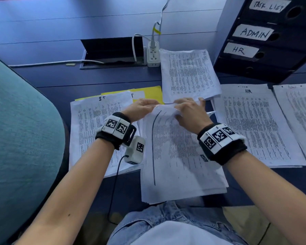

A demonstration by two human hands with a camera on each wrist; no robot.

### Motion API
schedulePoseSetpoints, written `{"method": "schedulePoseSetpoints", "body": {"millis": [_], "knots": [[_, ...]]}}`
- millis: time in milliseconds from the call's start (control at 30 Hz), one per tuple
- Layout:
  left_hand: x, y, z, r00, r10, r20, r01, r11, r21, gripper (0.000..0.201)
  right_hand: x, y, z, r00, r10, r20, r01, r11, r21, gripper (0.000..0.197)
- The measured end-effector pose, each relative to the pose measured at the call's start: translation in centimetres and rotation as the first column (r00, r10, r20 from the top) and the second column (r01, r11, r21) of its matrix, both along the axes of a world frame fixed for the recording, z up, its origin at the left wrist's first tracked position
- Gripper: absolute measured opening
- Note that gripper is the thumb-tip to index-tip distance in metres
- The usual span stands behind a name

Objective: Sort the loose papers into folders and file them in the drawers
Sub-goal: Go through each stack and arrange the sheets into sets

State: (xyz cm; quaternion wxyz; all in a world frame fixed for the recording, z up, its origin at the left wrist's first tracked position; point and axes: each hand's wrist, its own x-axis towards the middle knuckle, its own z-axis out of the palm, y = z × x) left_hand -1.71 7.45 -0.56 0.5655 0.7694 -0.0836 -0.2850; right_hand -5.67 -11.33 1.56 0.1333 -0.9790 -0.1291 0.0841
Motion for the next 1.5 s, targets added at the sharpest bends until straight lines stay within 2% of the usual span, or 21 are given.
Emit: {"method": "schedulePoseSetpoints", "body": {"millis": [133,200,267,300,433,500,533,600,633,700,767,833,867,933,1033,1100,1167,1267,1333,1400,1500], "knots": [[0.0,-1.0,0.2,0.975,0.049,0.215,-0.067,0.995,0.077,0.014,0.4,-0.7,1.2,0.998,-0.055,0.015,0.056,0.998,-0.027,0.017],[-0.7,-1.8,1.3,0.959,0.059,0.277,-0.070,0.997,0.031,0.044,0.6,-1.3,1.9,0.995,-0.092,0.029,0.092,0.996,-0.015,0.017],[-1.3,-2.8,2.5,0.964,0.087,0.253,-0.065,0.993,-0.095,0.078,0.9,-1.9,2.9,0.988,-0.140,0.070,0.139,0.990,0.017,0.023],[-1.5,-3.4,2.9,0.965,0.086,0.248,-0.060,0.992,-0.112,0.081,1.2,-2.2,3.6,0.982,-0.161,0.098,0.160,0.987,0.012,0.027],[-2.0,-6.0,4.3,0.950,0.129,0.286,-0.108,0.990,-0.089,0.032,2.3,-4.1,6.9,0.927,-0.281,0.248,0.268,0.960,0.083,0.033],[-1.7,-7.7,4.7,0.915,0.179,0.361,-0.184,0.983,-0.021,0.025,2.6,-6.2,7.5,0.871,-0.383,0.307,0.331,0.921,0.207,0.016],[-1.6,-8.7,5.0,0.896,0.230,0.381,-0.239,0.971,-0.023,0.029,2.5,-7.5,7.6,0.841,-0.433,0.323,0.359,0.895,0.266,0.012],[-1.2,-10.8,5.4,0.867,0.354,0.350,-0.346,0.934,-0.087,0.031,2.1,-10.6,7.3,0.763,-0.556,0.330,0.422,0.815,0.397,0.046],[-1.0,-12.1,5.6,0.863,0.397,0.311,-0.375,0.918,-0.132,0.022,1.9,-12.4,7.1,0.704,-0.630,0.328,0.456,0.755,0.471,0.060],[-0.8,-14.8,6.2,0.860,0.458,0.224,-0.413,0.884,-0.221,0.011,1.6,-15.9,6.5,0.628,-0.749,0.212,0.540,0.616,0.574,0.079],[-0.4,-17.7,6.6,0.853,0.503,0.142,-0.450,0.845,-0.289,0.006,1.4,-19.6,5.2,0.635,-0.772,-0.027,0.572,0.446,0.688,0.085],[0.0,-21.2,6.7,0.847,0.528,0.064,-0.493,0.824,-0.278,0.017,1.2,-23.1,4.2,0.682,-0.693,-0.234,0.538,0.258,0.803,0.082],[0.1,-23.0,6.5,0.848,0.530,0.021,-0.508,0.822,-0.257,0.016,1.1,-24.8,3.9,0.683,-0.673,-0.283,0.552,0.222,0.803,0.078],[0.4,-26.5,5.8,0.854,0.519,-0.033,-0.513,0.830,-0.222,0.010,0.9,-27.9,3.4,0.669,-0.690,-0.276,0.590,0.267,0.762,0.068],[0.7,-31.5,3.9,0.850,0.524,-0.055,-0.526,0.836,-0.157,0.033,0.7,-32.4,2.9,0.654,-0.728,-0.204,0.604,0.341,0.720,0.049],[0.8,-34.5,2.6,0.856,0.518,0.002,-0.517,0.855,-0.049,0.051,0.6,-35.4,2.4,0.628,-0.763,-0.153,0.637,0.391,0.664,0.039],[0.4,-37.2,1.6,0.892,0.436,0.117,-0.448,0.889,0.097,0.062,0.0,-38.1,1.9,0.590,-0.800,-0.110,0.697,0.436,0.569,0.042],[0.0,-40.9,-0.3,0.959,0.194,0.205,-0.240,0.943,0.230,0.048,-0.6,-41.4,0.8,0.530,-0.845,-0.075,0.774,0.446,0.448,0.044],[0.1,-43.0,-1.6,0.977,0.043,0.210,-0.117,0.928,0.353,0.032,-0.7,-43.0,-0.1,0.505,-0.862,-0.055,0.809,0.450,0.379,0.044],[0.0,-44.7,-2.9,0.983,-0.002,0.185,-0.072,0.918,0.391,0.028,-1.1,-43.8,-1.2,0.523,-0.852,-0.016,0.814,0.494,0.304,0.047],[-0.2,-46.3,-4.2,0.987,0.022,0.156,-0.080,0.923,0.376,0.032,-1.6,-43.3,-2.8,0.641,-0.767,0.017,0.754,0.634,0.173,0.055]]}}
